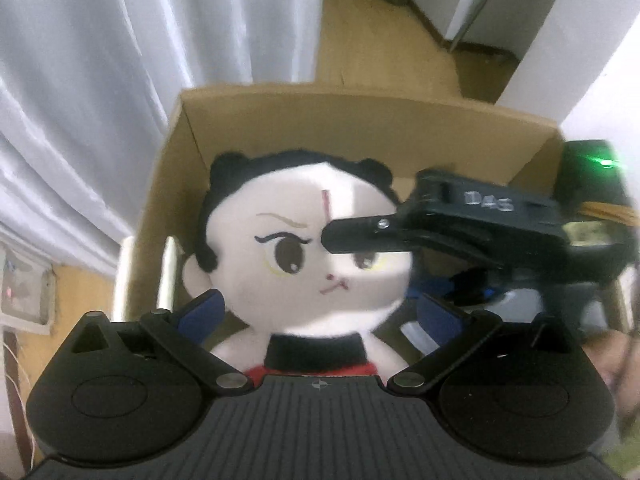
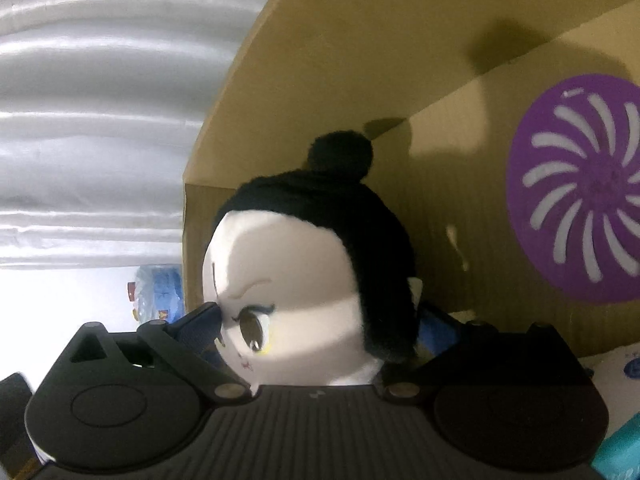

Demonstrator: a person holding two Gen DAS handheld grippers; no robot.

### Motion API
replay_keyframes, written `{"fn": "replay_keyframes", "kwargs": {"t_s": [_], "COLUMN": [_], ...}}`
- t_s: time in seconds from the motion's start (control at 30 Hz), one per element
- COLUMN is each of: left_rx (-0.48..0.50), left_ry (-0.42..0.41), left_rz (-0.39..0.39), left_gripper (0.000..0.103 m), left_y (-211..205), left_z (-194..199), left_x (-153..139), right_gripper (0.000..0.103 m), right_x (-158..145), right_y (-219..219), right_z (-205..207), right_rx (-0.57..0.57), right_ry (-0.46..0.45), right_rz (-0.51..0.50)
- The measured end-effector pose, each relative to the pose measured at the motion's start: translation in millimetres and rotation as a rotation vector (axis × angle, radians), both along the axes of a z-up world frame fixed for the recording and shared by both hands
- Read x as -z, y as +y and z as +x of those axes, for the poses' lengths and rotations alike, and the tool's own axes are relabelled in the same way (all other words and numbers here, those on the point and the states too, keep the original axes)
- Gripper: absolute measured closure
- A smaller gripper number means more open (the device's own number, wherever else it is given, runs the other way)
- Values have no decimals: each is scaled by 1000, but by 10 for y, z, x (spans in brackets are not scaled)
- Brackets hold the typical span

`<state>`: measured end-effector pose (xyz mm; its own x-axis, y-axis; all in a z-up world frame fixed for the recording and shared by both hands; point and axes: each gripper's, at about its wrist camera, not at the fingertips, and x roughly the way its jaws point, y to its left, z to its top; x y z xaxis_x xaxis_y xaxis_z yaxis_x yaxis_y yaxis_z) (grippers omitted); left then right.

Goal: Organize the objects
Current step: 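Lower the plush doll into the box and open the right gripper, then withdraw the right gripper up and away from the box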

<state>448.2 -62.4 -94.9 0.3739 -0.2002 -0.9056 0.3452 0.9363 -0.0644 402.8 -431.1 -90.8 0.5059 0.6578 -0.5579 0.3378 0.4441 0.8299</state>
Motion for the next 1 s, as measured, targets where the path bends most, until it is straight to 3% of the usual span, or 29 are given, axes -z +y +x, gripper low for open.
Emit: {"fn": "replay_keyframes", "kwargs": {"t_s": [0.13, 0.3, 0.47, 0.6, 0.77, 0.83, 0.93, 1.0], "left_rx": [-32, -91, -155, -234, -304, -343, -425, -415], "left_ry": [-50, -188, -338, -432, -486, -491, -545, -571], "left_rz": [-18, -72, -104, -73, -115, -122, -59, 42], "left_gripper": [0, 0, 0, 0, 0, 0, 0, 0], "left_y": [124, 171, 147, 137, 127, 133, 42, -80], "left_z": [-260, -604, -1064, -1638, -2121, -2243, -2472, -2533], "left_x": [-223, -565, -778, -904, -825, -755, -703, -642], "right_gripper": [0, 0, 0, 0, 0, 0, 0, 0], "right_x": [-179, -586, -1082, -1486, -1778, -1751, -1801, -1908], "right_y": [6, -34, 33, 65, 143, 196, 222, 185], "right_z": [-113, -410, -816, -1284, -1867, -2009, -2312, -2554], "right_rx": [2, 15, 5, -57, -133, -146, -120, -86], "right_ry": [-22, -91, -212, -351, -471, -497, -534, -560], "right_rz": [-41, -120, -162, -228, -439, -534, -688, -790]}}
